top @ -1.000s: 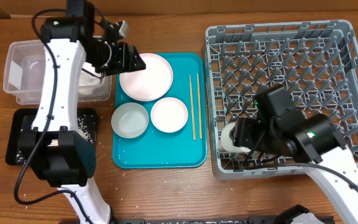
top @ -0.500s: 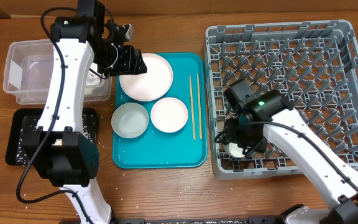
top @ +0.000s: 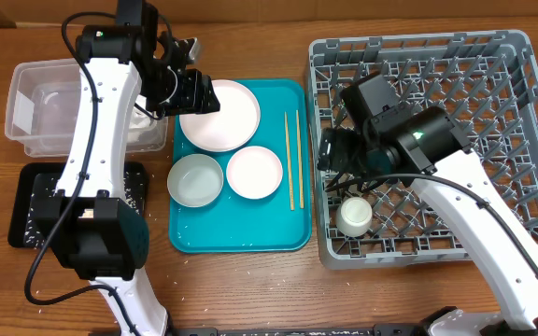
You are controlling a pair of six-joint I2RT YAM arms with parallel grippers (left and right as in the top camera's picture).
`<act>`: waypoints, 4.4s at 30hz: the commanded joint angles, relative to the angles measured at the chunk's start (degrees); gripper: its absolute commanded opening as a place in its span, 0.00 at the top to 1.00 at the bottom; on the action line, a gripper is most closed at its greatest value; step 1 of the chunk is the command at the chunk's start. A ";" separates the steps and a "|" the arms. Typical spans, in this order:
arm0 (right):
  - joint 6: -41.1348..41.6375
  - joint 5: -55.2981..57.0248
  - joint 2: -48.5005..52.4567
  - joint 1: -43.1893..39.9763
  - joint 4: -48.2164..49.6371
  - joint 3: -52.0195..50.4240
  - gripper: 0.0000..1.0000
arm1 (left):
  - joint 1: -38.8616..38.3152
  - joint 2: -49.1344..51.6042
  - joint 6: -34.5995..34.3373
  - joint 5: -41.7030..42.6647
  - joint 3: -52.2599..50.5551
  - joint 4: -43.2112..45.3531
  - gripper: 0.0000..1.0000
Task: Sort waste into correct bins and load items into the dishwasher
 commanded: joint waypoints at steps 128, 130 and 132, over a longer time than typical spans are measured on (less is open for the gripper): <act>-11.43 -7.87 -15.52 -36.20 2.38 2.40 0.07 | -21.92 25.70 -36.98 62.40 8.48 53.02 0.96; -11.41 -7.87 -15.21 -36.20 2.38 2.40 0.07 | -21.59 25.70 -37.48 63.28 8.48 53.00 0.96; -11.41 -7.87 -15.17 -36.20 2.38 2.40 0.07 | -21.44 25.70 -37.75 63.78 8.48 52.98 0.96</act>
